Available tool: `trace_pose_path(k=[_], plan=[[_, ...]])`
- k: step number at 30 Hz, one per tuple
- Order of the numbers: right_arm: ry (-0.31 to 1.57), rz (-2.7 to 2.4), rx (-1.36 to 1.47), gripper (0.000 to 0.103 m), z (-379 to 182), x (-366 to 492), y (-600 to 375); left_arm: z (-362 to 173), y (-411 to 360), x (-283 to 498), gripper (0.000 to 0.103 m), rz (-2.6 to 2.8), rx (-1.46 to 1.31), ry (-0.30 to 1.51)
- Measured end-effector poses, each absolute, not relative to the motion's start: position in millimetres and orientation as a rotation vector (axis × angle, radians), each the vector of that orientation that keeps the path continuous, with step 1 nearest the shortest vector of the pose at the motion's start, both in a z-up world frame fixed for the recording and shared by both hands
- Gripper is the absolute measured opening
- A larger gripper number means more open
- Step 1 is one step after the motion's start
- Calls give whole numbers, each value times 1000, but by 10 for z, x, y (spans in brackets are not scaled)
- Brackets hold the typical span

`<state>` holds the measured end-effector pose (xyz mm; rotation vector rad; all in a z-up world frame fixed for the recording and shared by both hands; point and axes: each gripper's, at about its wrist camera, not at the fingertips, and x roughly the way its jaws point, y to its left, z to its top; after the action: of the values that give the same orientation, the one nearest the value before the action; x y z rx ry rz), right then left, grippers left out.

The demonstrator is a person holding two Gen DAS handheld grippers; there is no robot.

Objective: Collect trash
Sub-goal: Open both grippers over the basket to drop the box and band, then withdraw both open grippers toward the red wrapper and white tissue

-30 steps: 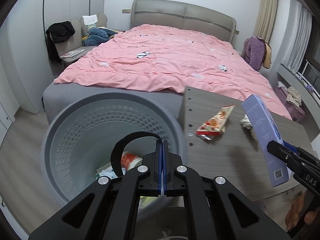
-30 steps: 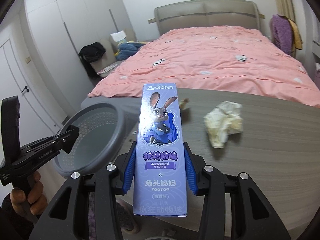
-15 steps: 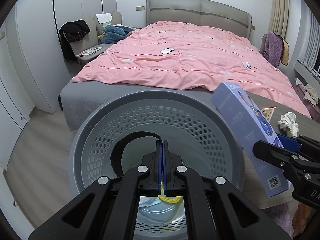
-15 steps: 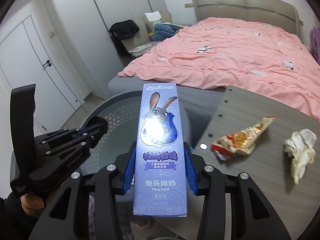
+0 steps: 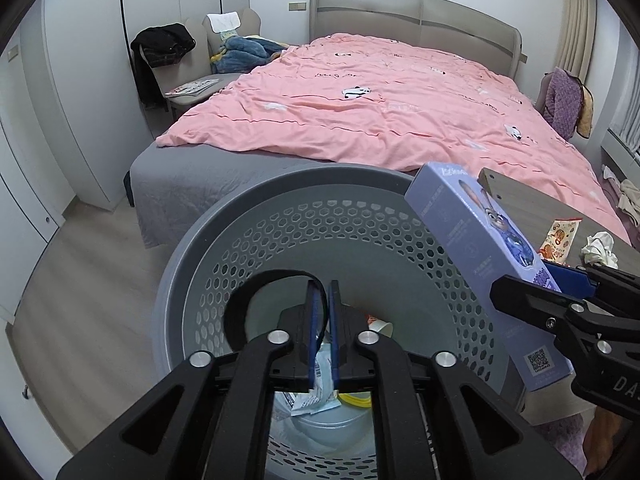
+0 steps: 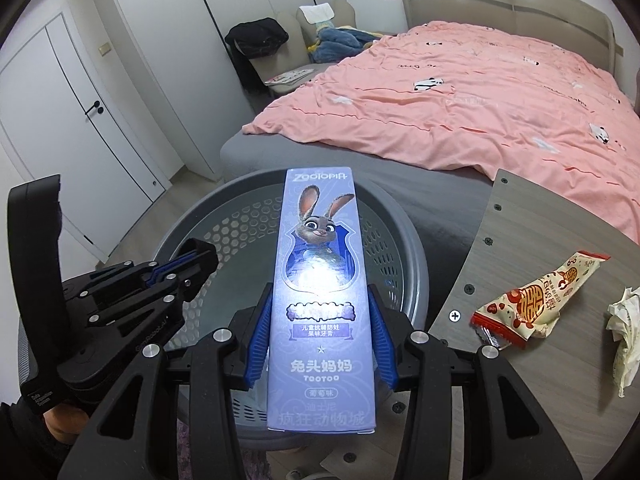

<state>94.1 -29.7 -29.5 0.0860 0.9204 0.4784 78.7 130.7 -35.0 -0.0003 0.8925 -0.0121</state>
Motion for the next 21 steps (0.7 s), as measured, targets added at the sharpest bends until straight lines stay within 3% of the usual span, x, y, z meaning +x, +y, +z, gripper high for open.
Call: trace_pose_path(k=[1,2,3,4,21], plan=[[920,477,86,46,-294,943,-300,-343,1322,784,17,-6,-2,889],[918,480,88,47,-293,941,-299,-339,1326,781,28,-3,-3,887],[915,481,90,53,-286,944,-299,-335,1335,777,38,1,-3,886],[906,477,90,59,-272,932,-302,-328,1344,771,40,6,-2,882],[911,468,84,65,-301,909,-332,-263,1385,693,58,38,5,871]])
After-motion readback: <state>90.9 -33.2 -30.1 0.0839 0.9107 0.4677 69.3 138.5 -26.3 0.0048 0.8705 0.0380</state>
